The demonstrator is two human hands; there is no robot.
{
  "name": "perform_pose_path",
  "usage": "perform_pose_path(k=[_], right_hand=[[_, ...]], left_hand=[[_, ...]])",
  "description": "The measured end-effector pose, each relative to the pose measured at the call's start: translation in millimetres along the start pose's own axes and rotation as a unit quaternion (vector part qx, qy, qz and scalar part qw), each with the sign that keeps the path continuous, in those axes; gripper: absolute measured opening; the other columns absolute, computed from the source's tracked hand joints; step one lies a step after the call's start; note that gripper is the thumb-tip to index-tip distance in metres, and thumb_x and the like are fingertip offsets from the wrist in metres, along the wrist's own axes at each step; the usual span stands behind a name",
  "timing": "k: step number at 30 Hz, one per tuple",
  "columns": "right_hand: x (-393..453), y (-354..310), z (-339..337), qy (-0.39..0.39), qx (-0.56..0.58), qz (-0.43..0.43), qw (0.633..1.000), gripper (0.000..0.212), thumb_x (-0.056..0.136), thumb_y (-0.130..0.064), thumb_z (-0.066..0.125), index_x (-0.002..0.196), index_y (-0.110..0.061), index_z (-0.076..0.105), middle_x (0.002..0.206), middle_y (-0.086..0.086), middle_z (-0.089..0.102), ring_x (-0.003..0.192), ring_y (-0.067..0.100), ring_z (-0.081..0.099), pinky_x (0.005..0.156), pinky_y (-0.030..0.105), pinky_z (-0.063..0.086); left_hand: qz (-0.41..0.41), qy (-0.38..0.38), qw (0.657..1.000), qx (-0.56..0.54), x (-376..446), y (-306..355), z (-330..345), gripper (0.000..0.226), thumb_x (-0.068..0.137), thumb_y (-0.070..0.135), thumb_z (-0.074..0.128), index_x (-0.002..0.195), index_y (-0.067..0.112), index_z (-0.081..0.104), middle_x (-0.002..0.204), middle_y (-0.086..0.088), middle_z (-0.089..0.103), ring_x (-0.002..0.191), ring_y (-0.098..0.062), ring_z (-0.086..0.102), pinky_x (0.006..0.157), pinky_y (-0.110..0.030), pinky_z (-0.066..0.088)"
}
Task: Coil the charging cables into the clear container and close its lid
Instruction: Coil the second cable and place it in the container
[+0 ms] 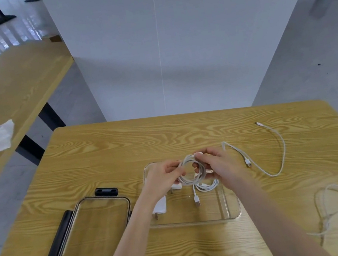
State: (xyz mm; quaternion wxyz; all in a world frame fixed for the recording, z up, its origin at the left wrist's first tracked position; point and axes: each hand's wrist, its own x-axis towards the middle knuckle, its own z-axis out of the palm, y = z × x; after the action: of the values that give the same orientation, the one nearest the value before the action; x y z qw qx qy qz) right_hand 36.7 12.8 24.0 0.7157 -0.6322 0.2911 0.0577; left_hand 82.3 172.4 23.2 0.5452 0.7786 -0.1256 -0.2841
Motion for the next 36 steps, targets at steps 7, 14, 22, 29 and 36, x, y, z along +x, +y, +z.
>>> perform_pose_path(k=[7, 14, 22, 29, 36], right_hand=[[16.7, 61.2, 8.2, -0.018, -0.097, 0.073, 0.993, 0.004, 0.091, -0.01, 0.057, 0.087, -0.01, 0.055, 0.067, 0.006, 0.064, 0.059, 0.015, 0.063, 0.058, 0.037, 0.059], [34.3, 102.0, 18.8, -0.017, -0.267, 0.037, 0.963, 0.009, 0.086, -0.014, 0.062, 0.085, -0.007, 0.067, 0.078, 0.009, 0.065, 0.075, 0.024, 0.065, 0.075, 0.042, 0.058], [45.2, 114.0, 33.1, -0.009, -0.444, -0.039, 0.895, 0.02, 0.091, -0.021, 0.052, 0.097, -0.015, 0.071, 0.095, 0.002, 0.068, 0.088, 0.02, 0.061, 0.068, 0.025, 0.048], [50.4, 115.9, 32.0, -0.007, -0.485, -0.045, 0.873, 0.019, 0.091, -0.021, 0.056, 0.104, -0.017, 0.068, 0.112, 0.004, 0.056, 0.096, 0.021, 0.061, 0.079, 0.033, 0.05], [32.0, 83.6, 5.4, -0.031, -0.362, -0.066, 0.929, 0.02, 0.092, -0.016, 0.053, 0.106, -0.014, 0.066, 0.098, 0.001, 0.067, 0.081, 0.011, 0.059, 0.067, 0.016, 0.044]], left_hand=[[-0.094, -0.023, 0.961, 0.259, 8.2, -55.0, 11.1, 0.032, 0.09, 0.019, 0.056, 0.061, 0.007, 0.057, 0.058, -0.006, 0.052, 0.055, -0.019, 0.048, 0.056, -0.027, 0.038], [-0.128, 0.004, 0.901, 0.414, 3.6, -89.3, 31.6, 0.025, 0.092, 0.026, 0.052, 0.089, 0.006, 0.066, 0.087, -0.009, 0.066, 0.082, -0.024, 0.064, 0.059, -0.027, 0.043], [-0.138, 0.004, 0.846, 0.514, 7.3, -94.9, 36.3, 0.018, 0.093, 0.015, 0.047, 0.1, 0.011, 0.063, 0.097, -0.008, 0.064, 0.089, -0.024, 0.063, 0.059, -0.026, 0.042], [-0.133, -0.01, 0.794, 0.593, 13.3, -84.1, 41.8, 0.017, 0.091, 0.005, 0.048, 0.103, 0.008, 0.059, 0.101, -0.006, 0.064, 0.094, -0.022, 0.061, 0.062, -0.024, 0.041], [-0.159, -0.027, 0.828, 0.537, 16.0, -66.7, 39.8, 0.02, 0.09, 0.017, 0.052, 0.108, 0.01, 0.058, 0.105, -0.005, 0.062, 0.096, -0.022, 0.06, 0.064, -0.027, 0.041]])
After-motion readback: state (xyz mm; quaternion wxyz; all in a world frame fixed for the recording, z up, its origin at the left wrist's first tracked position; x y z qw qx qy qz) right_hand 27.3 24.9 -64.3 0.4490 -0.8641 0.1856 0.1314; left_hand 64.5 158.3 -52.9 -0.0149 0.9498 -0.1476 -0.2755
